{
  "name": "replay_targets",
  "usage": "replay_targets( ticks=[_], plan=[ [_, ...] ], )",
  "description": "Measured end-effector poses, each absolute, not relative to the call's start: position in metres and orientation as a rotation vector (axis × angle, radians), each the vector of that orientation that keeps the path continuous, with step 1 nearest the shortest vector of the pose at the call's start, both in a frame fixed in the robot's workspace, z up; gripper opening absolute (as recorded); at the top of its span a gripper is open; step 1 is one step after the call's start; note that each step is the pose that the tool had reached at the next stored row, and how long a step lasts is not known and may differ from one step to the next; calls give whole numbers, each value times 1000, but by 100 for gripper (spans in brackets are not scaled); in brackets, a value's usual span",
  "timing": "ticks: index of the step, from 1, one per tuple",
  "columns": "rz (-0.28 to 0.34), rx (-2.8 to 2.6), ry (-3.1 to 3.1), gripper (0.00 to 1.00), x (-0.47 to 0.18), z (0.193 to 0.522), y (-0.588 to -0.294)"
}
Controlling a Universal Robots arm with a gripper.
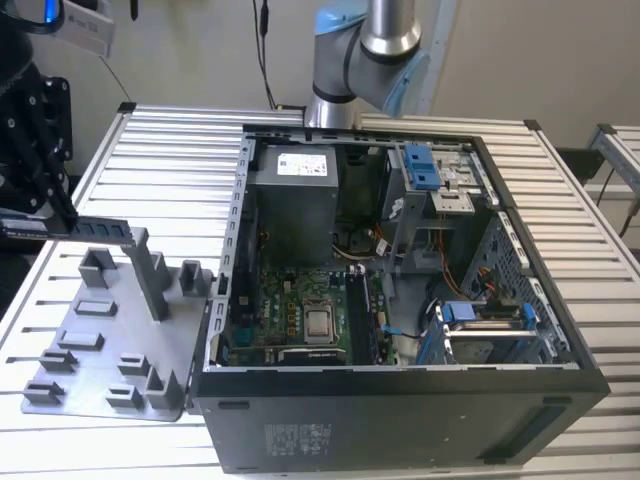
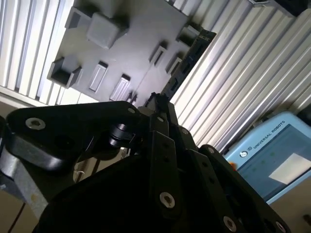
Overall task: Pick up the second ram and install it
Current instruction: 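Pick up the second ram and move it above second insertion slot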
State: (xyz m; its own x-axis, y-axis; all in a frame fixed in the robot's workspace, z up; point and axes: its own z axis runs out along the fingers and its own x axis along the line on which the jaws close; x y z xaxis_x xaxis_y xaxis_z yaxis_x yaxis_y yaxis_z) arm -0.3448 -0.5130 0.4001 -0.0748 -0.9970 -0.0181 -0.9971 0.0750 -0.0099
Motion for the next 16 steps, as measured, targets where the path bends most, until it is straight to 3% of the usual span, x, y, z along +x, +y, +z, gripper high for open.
replay_targets(
  ticks=[16],
  plan=[
    [14,-2126,2291,14,-293,400,-513]
  ],
)
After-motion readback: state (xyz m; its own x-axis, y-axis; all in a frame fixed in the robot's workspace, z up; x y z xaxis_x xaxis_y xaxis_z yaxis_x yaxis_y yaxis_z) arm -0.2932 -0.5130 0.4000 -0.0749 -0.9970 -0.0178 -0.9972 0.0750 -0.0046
